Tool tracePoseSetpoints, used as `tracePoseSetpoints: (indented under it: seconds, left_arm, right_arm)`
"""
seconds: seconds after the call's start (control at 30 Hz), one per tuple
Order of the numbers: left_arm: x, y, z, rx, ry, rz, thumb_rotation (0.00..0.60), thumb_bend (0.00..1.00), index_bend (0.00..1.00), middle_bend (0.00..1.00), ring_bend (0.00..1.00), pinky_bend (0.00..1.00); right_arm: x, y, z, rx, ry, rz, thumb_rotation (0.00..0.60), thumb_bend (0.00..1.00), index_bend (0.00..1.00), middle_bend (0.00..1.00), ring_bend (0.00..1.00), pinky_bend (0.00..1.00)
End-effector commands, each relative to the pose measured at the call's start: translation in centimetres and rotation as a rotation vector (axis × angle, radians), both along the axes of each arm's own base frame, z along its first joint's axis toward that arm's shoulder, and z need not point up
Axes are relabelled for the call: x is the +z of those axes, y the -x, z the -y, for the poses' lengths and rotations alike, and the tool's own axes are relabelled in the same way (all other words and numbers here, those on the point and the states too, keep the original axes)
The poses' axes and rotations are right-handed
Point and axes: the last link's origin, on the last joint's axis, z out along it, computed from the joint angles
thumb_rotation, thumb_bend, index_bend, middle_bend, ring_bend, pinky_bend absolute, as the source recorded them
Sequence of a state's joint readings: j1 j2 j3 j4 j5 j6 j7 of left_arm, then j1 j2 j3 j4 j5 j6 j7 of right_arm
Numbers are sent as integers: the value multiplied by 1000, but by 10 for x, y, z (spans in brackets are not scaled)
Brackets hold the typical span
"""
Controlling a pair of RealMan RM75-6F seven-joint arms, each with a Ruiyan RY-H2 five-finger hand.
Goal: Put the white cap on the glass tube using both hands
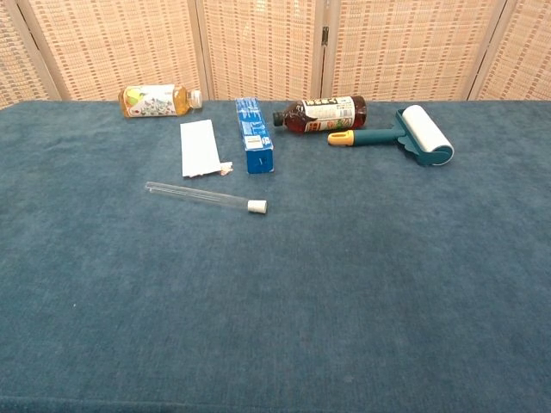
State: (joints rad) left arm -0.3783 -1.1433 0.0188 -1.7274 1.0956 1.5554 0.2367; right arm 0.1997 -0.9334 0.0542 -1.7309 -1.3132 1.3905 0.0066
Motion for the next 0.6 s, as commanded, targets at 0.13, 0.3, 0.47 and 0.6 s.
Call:
tracePoseSetpoints:
  seconds: [0.13, 0.3, 0.47, 0.6]
  left_arm:
    - [-1, 10, 36, -5, -24, -26, 600, 393, 269, 370, 344, 341]
    - [-5, 7, 51, -12, -18, -18, 600, 393, 265, 367, 342, 311]
    - [-6, 1, 50, -38, 8, -28, 600, 393, 265, 366, 342, 277]
    - [-7, -5, 40, -54, 26, -31, 600, 393, 266, 366, 342, 277]
  right_arm:
    - [-9, 9, -30, -25, 32, -4, 600, 437, 217, 271, 248, 411]
    - [-13, 12, -42, -22, 39, 14, 600, 437, 217, 270, 231, 381]
    - [-14, 13, -44, 4, 31, 11, 600, 437, 217, 270, 231, 371]
    - [-15, 14, -44, 11, 23, 7, 600, 437, 216, 270, 231, 365]
